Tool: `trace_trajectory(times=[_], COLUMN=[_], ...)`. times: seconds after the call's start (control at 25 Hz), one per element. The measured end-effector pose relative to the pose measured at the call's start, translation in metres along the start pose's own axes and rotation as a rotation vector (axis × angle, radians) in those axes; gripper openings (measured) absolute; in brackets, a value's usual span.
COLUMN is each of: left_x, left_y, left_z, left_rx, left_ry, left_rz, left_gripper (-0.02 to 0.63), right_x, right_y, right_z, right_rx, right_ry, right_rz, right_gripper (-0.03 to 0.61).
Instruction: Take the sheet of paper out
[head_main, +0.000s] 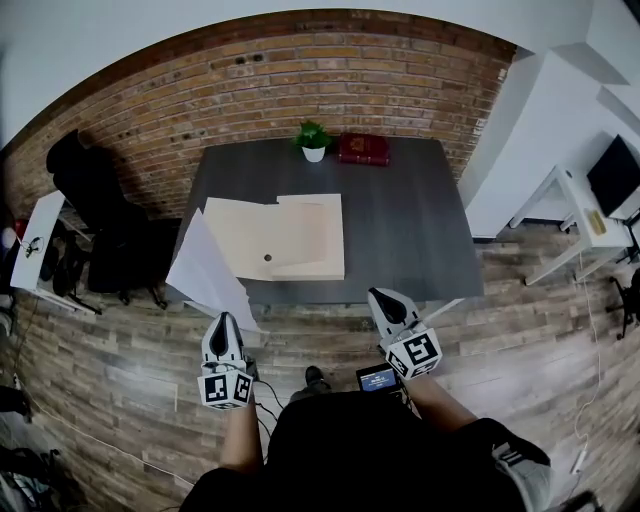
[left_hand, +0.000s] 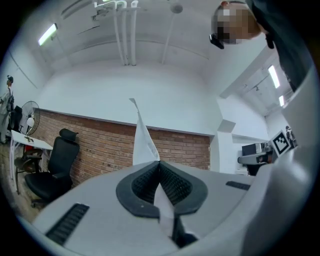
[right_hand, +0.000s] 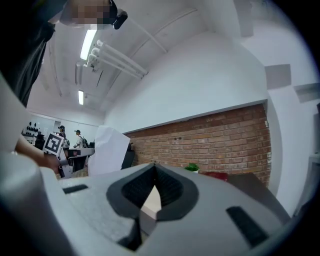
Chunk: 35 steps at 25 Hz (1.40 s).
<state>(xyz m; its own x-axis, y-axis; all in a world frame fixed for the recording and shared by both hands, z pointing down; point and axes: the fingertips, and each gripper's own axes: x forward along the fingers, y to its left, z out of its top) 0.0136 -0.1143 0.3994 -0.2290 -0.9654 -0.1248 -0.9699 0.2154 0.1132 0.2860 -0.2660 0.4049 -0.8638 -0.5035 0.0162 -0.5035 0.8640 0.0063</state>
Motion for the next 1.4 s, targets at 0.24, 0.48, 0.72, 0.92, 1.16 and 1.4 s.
trace_trajectory(times=[0.24, 0.48, 0.72, 0.92, 1.16, 1.4], left_x=[-0.06, -0.122, -0.17, -0.192, -0.209, -0.211], left_y=[-0.059, -0.109, -0.142, -0.152, -0.148, -0.135], left_z=[-0.007, -0.012, -0.009, -0.014, -0.028, -0.03], left_rx=[0.01, 0.011, 0.012, -0.007, -0.064, -0.134], left_ry=[0.02, 0.045, 0.063, 0.067, 0.083, 0.084], left_rz=[0.02, 0.023, 0.015, 0.006, -0.012, -0.037], left_gripper=[-0.005, -0.005, -0.005, -0.005, -0.005, -0.005], right_x=[-0.075, -0.143, -0.185, -0.195, -0.195, -0.18], right_y=[0.004, 0.021, 0.039, 0.052, 0.065, 0.086], right_z=[-0.013, -0.031, -0.038, -0.038, -0.042, -0.038], right_rx=[0.009, 0.036, 0.056, 0.064, 0.061, 0.041], right_ry=[0.004, 0.02, 0.017, 0.009, 0.041, 0.053], right_rz=[0.036, 0.082, 0.111, 0.111, 0.092, 0.08], right_gripper=[0.003, 0.003, 0.003, 0.003, 0.003, 0.003])
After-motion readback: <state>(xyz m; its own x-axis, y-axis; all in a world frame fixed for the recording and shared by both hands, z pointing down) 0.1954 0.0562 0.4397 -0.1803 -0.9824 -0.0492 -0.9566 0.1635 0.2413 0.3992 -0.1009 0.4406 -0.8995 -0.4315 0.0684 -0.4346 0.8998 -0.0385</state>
